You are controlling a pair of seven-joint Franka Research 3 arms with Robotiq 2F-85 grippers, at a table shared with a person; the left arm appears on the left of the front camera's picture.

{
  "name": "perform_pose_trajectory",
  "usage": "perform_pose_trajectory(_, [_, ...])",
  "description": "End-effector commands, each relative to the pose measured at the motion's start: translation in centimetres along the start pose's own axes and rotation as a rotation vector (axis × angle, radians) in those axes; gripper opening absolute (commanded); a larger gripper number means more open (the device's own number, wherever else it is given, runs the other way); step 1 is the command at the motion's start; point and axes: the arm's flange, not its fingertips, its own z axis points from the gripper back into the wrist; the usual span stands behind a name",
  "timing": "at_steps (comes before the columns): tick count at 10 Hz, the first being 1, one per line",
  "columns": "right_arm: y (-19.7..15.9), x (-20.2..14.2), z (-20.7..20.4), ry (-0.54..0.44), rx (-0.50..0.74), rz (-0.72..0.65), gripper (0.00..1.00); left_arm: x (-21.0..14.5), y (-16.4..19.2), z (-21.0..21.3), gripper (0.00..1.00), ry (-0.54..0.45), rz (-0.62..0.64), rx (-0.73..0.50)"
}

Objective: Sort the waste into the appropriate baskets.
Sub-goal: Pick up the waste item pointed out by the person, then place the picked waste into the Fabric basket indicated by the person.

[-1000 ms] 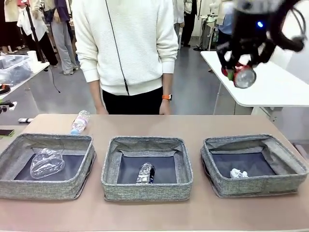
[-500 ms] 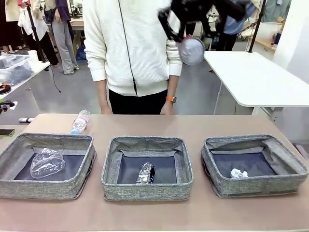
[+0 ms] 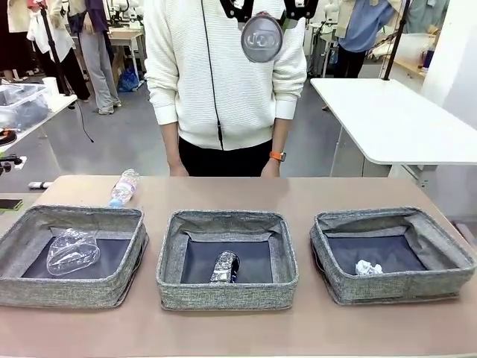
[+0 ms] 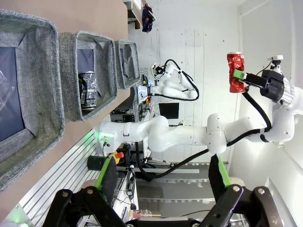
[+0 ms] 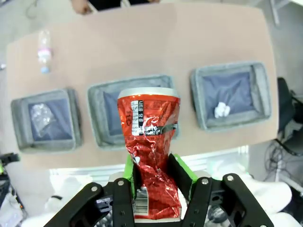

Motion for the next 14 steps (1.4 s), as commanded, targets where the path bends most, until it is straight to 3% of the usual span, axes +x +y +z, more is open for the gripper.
perform_pose_trajectory(1, [0.77,-0.01,-0.58,-0.023,0.024,0.029,0.36,-0.3,-0.18,0.0,1.0,-0.001,0.0,-0.002])
perform_pose_trajectory(14, [0.91,-0.08,-0.34,0.0,0.018,0.021,0.36,-0.3,-0.18,0.0,1.0,-0.001,0.0,-0.002])
